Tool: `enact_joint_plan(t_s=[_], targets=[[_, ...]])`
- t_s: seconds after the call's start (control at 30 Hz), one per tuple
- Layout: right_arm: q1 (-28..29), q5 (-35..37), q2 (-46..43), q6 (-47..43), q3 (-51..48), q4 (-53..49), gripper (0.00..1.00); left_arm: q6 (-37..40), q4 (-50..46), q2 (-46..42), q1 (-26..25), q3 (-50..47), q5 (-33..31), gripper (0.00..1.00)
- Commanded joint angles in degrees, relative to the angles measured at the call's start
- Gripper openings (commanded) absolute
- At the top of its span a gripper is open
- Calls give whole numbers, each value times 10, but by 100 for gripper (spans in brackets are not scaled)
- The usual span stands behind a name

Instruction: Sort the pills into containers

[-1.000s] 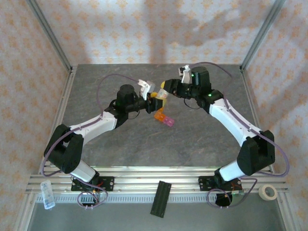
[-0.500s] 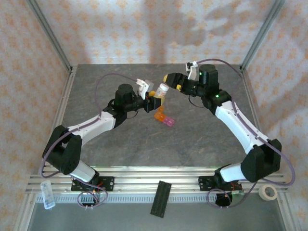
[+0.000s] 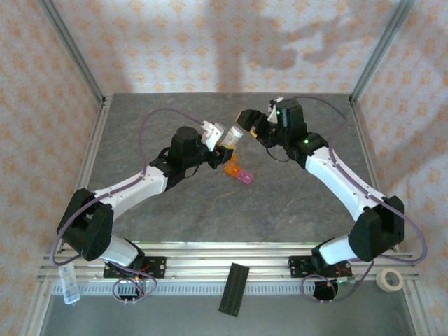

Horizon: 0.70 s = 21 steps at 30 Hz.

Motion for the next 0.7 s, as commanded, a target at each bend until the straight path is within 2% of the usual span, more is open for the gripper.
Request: enact_joint_plan(t_s=[0.0, 0.23, 0.47, 0.53, 0.67], targets=[[14, 27, 13, 13, 8, 2, 82, 21, -2, -7, -8, 0, -16, 0], [25, 26, 34, 14, 13, 13, 79, 21, -3, -7, -12, 0, -13, 0], [32, 7, 54, 10, 32, 12, 70, 18, 1, 1, -14, 3, -13, 0], [33, 7, 54, 8, 30, 13, 64, 16, 3, 4, -15, 4, -11, 0], [33, 14, 46, 0, 21, 13, 42, 11, 8, 9, -14, 7, -11, 0]])
